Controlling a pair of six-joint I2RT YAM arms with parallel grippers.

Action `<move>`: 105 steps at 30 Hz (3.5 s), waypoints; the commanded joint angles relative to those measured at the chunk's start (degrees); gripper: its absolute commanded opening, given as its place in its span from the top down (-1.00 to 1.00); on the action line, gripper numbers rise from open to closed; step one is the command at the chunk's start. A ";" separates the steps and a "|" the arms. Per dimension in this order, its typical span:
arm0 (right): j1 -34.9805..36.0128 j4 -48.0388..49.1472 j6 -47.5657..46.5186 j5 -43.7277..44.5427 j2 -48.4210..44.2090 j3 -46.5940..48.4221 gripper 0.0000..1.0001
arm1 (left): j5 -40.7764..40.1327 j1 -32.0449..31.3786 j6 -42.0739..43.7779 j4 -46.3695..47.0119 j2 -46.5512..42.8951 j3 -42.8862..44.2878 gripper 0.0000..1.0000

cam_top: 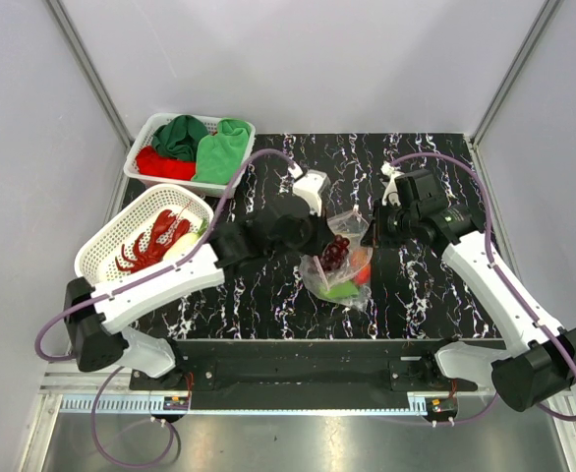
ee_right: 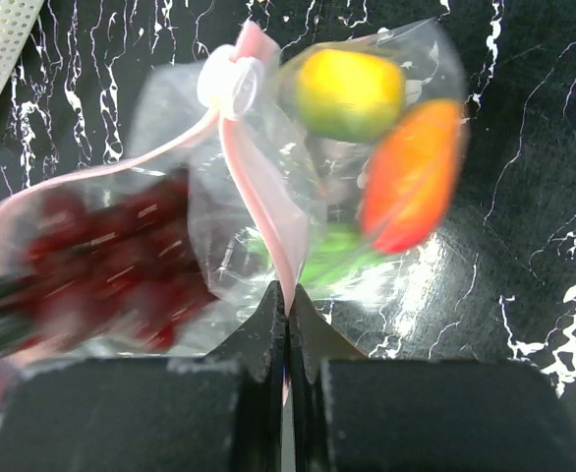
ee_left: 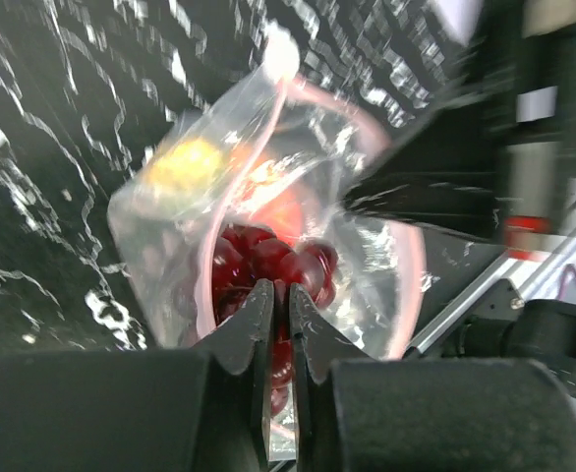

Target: Open the zip-top bag and remove the fake food

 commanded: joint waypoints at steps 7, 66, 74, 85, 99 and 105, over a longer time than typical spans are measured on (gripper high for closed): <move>0.31 5.73 2.08 -9.00 -0.83 0.50 1.00 | 9.31 2.84 3.06 0.57 0.55 10.88 0.97; 0.31 0.54 -1.52 0.93 -1.62 3.32 1.00 | -5.62 63.13 2.35 -1.97 -7.97 -10.73 -0.14; 0.31 -2.87 -2.40 4.26 -2.76 6.21 1.00 | 9.91 62.34 1.39 -1.63 -14.03 -12.93 -0.36; 0.31 -0.18 -1.09 -4.23 -1.72 6.23 1.00 | 27.16 26.77 1.65 15.86 -21.51 -9.51 -0.13; 0.48 6.69 3.05 -18.49 -0.04 3.58 1.00 | 16.29 2.93 8.41 14.74 -10.00 -6.34 0.23; 0.75 8.45 4.01 -23.94 0.92 3.67 1.00 | 1.61 -0.76 12.19 5.06 -6.74 -3.44 0.33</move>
